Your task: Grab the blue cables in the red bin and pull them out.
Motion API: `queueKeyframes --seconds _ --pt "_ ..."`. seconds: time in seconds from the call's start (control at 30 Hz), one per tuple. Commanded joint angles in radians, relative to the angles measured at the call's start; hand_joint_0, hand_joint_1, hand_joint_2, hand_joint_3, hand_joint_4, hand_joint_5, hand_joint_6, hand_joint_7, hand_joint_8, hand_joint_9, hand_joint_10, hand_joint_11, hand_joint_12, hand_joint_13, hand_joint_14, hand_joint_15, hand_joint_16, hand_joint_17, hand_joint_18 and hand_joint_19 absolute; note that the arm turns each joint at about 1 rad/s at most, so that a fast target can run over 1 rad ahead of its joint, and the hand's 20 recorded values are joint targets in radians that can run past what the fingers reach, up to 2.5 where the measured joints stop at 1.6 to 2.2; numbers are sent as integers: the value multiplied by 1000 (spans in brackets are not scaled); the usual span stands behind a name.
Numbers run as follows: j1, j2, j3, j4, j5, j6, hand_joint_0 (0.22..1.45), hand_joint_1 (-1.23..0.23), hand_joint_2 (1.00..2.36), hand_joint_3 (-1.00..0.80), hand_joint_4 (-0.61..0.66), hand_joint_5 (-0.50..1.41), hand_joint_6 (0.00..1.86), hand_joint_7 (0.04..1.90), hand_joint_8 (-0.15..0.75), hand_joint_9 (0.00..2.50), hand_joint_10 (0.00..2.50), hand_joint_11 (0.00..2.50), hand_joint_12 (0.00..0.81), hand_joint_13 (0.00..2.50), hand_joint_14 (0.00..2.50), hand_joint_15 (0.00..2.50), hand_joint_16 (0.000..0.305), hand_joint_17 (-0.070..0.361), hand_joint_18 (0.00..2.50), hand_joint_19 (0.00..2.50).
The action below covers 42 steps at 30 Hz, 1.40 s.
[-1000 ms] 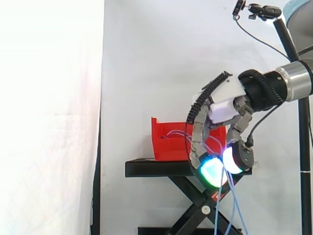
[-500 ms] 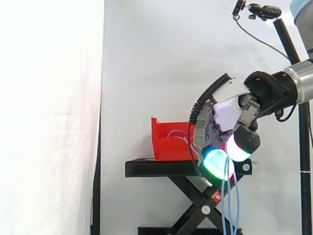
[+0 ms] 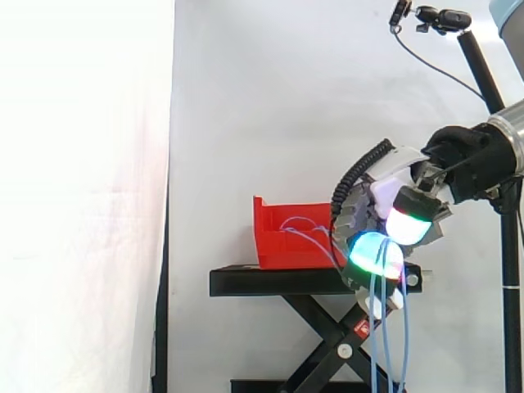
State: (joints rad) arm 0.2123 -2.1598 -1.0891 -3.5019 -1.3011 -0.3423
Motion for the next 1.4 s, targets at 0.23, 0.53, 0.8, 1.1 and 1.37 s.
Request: queueKeyframes --seconds 0.23,0.53,0.8,1.1,1.37 --pt "1 0 -68 -16 -4 397 850 -935 1000 -1000 -58 1035 377 755 150 1066 29 850 290 869 23 588 41 92 803 827" --pt "-1 0 -69 -17 -4 440 850 -935 1000 -1000 -59 1035 376 748 154 1060 32 850 289 869 25 591 41 92 801 826" --pt "-1 0 -157 -6 -9 411 847 -933 1000 -1000 -63 1035 370 754 152 1061 32 852 291 868 23 587 41 91 800 828" --pt "-14 0 -164 40 -41 184 841 -930 1000 -1000 -55 1035 357 759 151 1063 32 852 293 862 25 588 41 92 795 828" --pt "-17 0 -150 40 -38 130 813 -925 1000 -1000 -51 1033 329 772 155 1062 32 858 294 861 23 595 42 94 792 831"
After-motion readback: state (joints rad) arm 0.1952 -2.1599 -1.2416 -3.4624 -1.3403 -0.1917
